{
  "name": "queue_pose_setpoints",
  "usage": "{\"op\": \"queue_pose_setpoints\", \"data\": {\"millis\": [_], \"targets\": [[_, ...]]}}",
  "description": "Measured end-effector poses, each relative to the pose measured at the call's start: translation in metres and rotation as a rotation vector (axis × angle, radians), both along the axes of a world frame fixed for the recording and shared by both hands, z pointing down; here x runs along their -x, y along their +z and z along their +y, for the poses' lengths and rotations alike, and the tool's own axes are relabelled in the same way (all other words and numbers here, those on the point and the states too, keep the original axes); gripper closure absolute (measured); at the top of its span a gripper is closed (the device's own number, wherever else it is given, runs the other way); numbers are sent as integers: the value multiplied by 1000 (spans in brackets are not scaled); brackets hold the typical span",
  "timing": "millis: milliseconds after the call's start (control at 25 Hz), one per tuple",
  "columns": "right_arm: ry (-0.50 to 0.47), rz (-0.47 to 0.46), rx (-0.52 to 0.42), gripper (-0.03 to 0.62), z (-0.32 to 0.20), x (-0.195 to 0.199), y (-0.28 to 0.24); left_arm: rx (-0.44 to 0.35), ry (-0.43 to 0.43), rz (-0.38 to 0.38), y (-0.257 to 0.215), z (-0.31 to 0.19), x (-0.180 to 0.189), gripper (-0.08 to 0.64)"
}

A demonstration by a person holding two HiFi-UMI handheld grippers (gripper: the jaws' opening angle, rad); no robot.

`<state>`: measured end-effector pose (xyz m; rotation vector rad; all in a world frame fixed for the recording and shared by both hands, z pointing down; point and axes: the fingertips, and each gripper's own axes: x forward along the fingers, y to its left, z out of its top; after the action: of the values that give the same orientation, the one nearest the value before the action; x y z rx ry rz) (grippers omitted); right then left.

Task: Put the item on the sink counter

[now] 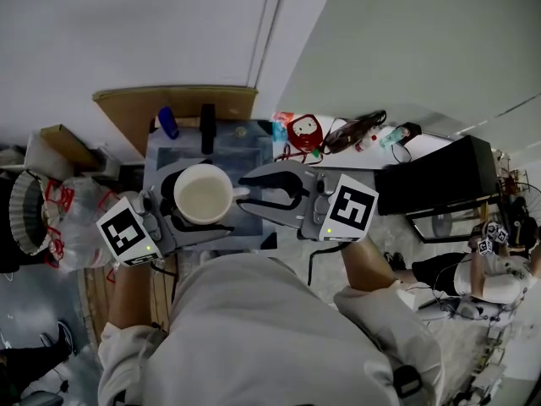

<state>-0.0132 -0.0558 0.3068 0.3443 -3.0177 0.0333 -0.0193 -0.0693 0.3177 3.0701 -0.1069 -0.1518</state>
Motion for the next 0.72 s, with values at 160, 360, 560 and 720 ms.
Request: {"op": "queue_pose_setpoints", "data": {"millis": [160, 360, 560, 720], "targets": [[-48, -7, 18, 508, 5, 4, -4, -1, 24, 5, 0, 4, -1, 91], [-112, -1, 25, 532, 10, 1, -3, -3, 37, 14, -1, 6, -1, 91], [-170, 28, 20, 526, 13, 2, -2, -10, 53, 29, -5, 7, -1, 91], [-185, 81, 4, 525, 13, 1, 6, -10, 44, 29, -5, 7, -1, 91]]}}
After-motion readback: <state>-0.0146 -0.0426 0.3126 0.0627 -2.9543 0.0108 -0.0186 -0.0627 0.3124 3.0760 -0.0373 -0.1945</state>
